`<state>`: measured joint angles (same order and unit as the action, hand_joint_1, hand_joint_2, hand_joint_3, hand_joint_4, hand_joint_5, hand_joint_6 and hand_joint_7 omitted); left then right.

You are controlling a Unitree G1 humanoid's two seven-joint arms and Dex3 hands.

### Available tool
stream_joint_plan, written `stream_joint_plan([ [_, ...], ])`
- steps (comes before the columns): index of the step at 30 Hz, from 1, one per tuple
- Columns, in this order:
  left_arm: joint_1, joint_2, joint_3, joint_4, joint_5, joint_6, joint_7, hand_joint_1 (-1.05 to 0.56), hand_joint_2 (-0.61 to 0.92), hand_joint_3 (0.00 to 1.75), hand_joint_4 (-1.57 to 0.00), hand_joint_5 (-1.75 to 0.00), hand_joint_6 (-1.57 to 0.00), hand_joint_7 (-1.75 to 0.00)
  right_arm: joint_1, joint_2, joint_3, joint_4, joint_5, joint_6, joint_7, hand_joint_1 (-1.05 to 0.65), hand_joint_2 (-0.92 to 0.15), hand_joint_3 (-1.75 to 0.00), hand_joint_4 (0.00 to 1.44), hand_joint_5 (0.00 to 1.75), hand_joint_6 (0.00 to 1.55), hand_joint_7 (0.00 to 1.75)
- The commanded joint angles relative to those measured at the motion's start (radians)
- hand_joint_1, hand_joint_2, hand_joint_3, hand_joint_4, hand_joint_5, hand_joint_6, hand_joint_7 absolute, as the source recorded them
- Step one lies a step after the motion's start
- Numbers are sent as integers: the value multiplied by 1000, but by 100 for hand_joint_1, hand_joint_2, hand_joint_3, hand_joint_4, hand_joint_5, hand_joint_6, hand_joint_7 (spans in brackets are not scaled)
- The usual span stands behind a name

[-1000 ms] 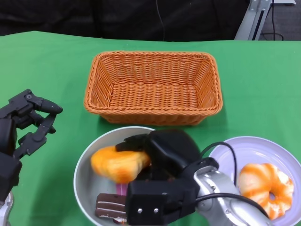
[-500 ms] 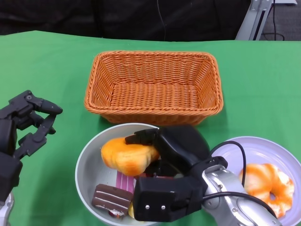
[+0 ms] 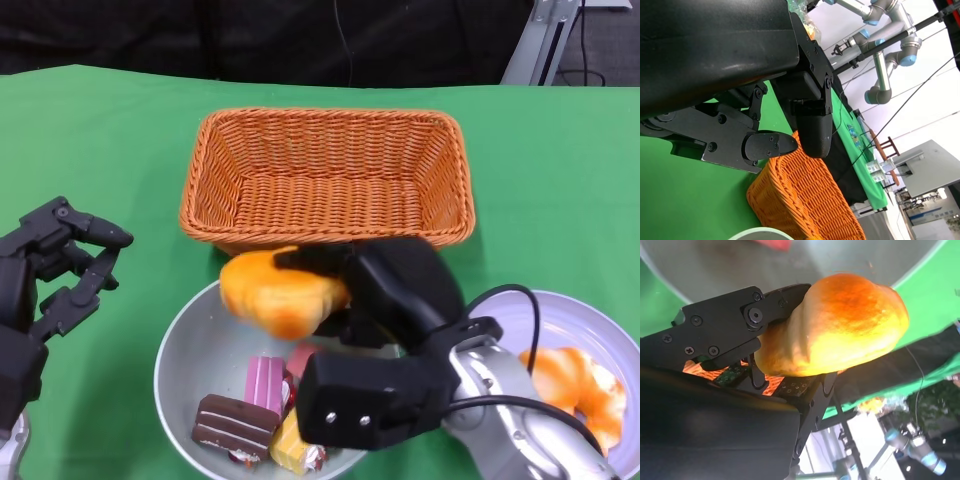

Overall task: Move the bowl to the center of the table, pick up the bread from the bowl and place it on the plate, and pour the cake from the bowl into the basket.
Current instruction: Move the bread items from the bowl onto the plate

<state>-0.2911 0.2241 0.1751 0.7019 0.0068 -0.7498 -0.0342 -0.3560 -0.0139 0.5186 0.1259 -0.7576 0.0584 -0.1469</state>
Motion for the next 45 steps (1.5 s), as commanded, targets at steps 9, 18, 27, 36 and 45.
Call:
stream_joint_plan([
  [9, -6, 20, 8, 24, -16, -22, -13, -9, 92, 42, -75, -150, -75, -112, 89, -62, -93, -226, 63, -9, 68, -16, -92, -6, 71, 156, 120, 6],
  [18, -14, 29, 13, 52, -31, -34, -32, -9, 92, 43, -74, -151, -75, -111, 192, -145, -183, -353, 133, -76, 99, -16, -92, -7, 76, 156, 121, 8],
  [27, -19, 35, 20, 79, -36, -54, -42, -9, 92, 42, -73, -153, -75, -111, 286, -222, -285, -420, 159, -130, 102, -13, -91, -6, 74, 161, 120, 11],
  [36, -19, 46, 22, 82, -32, -53, -43, -9, 92, 41, -73, -153, -75, -112, 368, -309, -397, -388, 147, -197, 75, -10, -91, -3, 78, 145, 117, 12],
  [45, -19, 55, 32, 85, -39, -58, -50, -8, 92, 42, -73, -153, -76, -111, 409, -381, -479, -263, 115, -286, -28, -6, -90, -1, 78, 150, 118, 15],
])
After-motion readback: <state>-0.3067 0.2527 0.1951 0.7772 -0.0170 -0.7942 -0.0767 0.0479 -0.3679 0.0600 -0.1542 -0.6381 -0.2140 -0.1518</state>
